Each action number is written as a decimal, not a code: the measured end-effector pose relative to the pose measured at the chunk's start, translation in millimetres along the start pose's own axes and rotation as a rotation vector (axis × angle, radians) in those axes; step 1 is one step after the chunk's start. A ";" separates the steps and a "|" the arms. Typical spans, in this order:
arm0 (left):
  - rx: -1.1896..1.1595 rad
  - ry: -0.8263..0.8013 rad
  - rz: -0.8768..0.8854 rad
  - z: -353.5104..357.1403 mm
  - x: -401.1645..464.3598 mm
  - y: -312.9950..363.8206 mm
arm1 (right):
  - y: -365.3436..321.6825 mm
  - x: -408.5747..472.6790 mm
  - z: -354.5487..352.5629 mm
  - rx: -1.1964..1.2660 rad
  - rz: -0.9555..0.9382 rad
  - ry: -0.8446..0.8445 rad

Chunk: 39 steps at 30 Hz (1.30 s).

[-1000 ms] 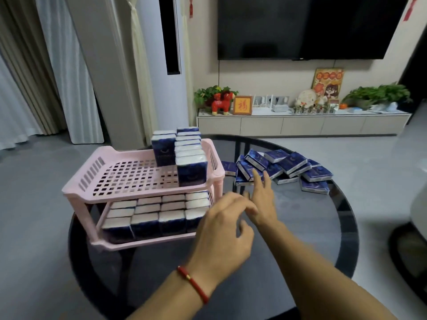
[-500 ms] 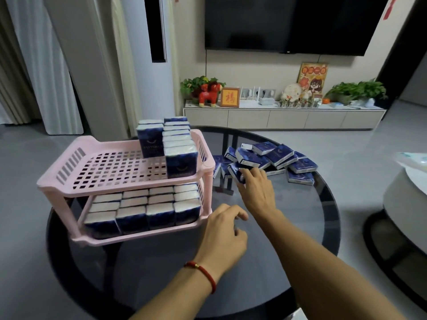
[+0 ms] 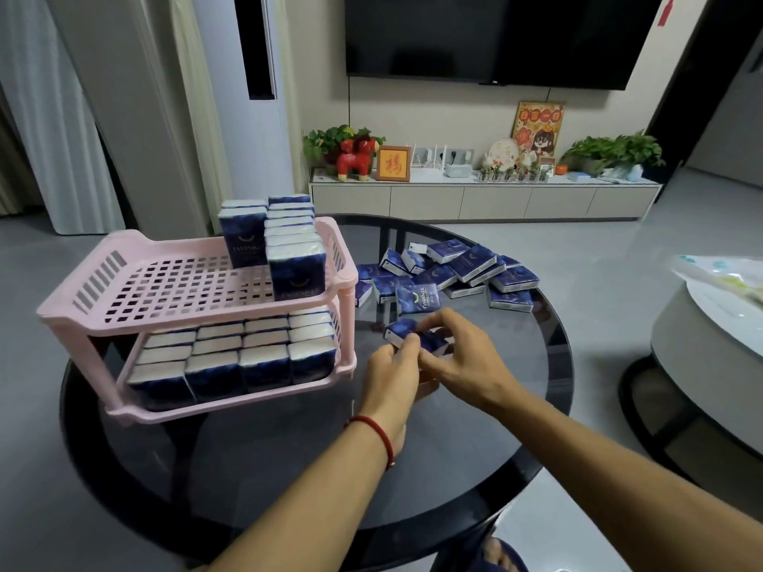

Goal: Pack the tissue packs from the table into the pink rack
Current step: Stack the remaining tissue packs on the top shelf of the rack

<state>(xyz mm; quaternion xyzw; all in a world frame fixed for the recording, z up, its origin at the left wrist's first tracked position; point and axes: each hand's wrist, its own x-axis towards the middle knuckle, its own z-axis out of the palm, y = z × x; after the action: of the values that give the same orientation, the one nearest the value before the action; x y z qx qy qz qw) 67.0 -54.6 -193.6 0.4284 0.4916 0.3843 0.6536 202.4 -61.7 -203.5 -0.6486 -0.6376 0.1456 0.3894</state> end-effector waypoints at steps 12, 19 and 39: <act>0.046 -0.002 0.018 -18.4 -13.8 4.0 | 31.7 55.0 19.3 -0.560 0.094 -0.145; 0.121 -0.048 0.105 -32.4 -28.1 4.9 | 20.5 52.7 15.5 -0.733 0.153 -0.108; 0.637 -0.113 0.452 -85.9 -50.8 7.4 | -57.1 -49.4 -17.5 -0.135 -0.215 -0.307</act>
<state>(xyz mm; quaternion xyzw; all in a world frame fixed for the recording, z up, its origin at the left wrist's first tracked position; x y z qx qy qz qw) -28.3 -83.4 -183.6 0.7278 0.4426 0.3224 0.4129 166.5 -120.3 -167.8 -0.5714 -0.7635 0.1572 0.2565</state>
